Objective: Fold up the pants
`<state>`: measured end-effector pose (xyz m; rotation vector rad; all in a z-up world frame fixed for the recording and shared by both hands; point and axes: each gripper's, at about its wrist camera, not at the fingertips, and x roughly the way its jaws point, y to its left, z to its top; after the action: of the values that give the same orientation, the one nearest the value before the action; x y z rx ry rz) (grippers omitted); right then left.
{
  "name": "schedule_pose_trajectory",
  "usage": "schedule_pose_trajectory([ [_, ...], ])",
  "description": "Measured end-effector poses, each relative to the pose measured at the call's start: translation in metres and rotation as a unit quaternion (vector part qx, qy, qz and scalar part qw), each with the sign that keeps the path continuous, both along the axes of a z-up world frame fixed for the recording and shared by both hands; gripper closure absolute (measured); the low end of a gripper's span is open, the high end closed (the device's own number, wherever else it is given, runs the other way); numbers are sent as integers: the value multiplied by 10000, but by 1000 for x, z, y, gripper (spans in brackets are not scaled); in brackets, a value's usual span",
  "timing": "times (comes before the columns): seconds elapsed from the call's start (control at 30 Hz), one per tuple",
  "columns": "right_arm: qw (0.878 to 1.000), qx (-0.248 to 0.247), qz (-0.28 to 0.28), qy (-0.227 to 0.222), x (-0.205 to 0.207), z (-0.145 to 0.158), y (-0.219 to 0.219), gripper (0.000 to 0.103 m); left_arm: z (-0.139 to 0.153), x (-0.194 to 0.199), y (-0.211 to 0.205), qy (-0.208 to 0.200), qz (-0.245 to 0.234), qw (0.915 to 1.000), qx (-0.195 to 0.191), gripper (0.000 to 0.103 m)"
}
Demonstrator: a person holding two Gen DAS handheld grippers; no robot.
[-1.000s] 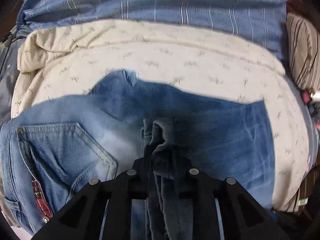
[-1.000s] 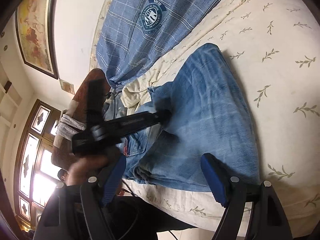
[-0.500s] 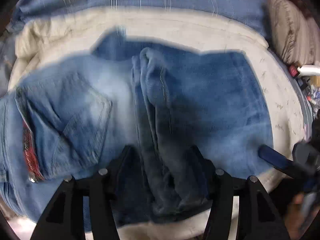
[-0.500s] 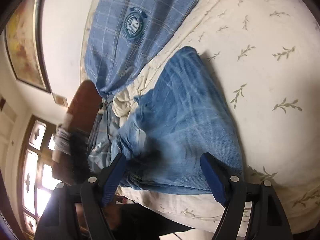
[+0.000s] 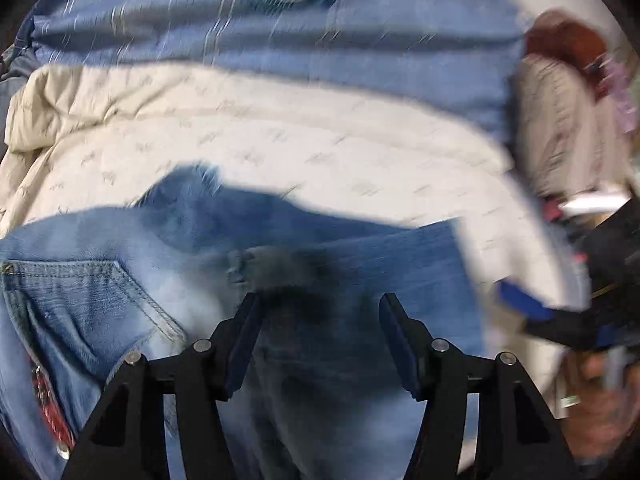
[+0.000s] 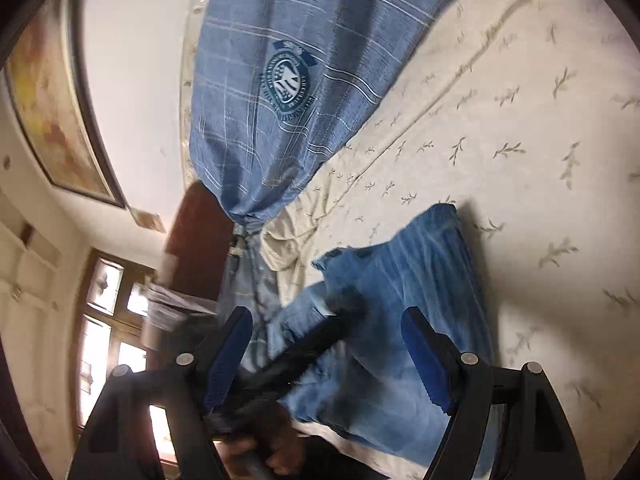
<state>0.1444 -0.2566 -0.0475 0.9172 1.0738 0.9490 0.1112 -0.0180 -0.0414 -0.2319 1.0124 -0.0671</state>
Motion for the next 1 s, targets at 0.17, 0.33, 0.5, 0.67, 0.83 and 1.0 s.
schedule_pose_trajectory([
  [0.17,9980,-200,205,555,42,-34,25,24,-12,7,-6,-8,213,9984,533,41],
  [0.33,9967,-709,105,377,42,-25,33,25,0,-4,0,-79,271,9988,412,42],
  [0.5,9953,-957,-129,-73,17,3,0,24,23,-55,-3,-618,-127,9974,342,41],
  [0.67,9842,-1741,-119,-294,19,4,1,24,-10,-66,-11,-167,-285,9983,475,41],
  [0.83,9620,-2672,246,-515,33,-9,34,56,-18,-69,-15,-370,-351,9962,712,39],
  [1.0,9322,-3414,173,-1189,22,13,54,84,-18,-70,-11,-525,-427,9955,663,39],
])
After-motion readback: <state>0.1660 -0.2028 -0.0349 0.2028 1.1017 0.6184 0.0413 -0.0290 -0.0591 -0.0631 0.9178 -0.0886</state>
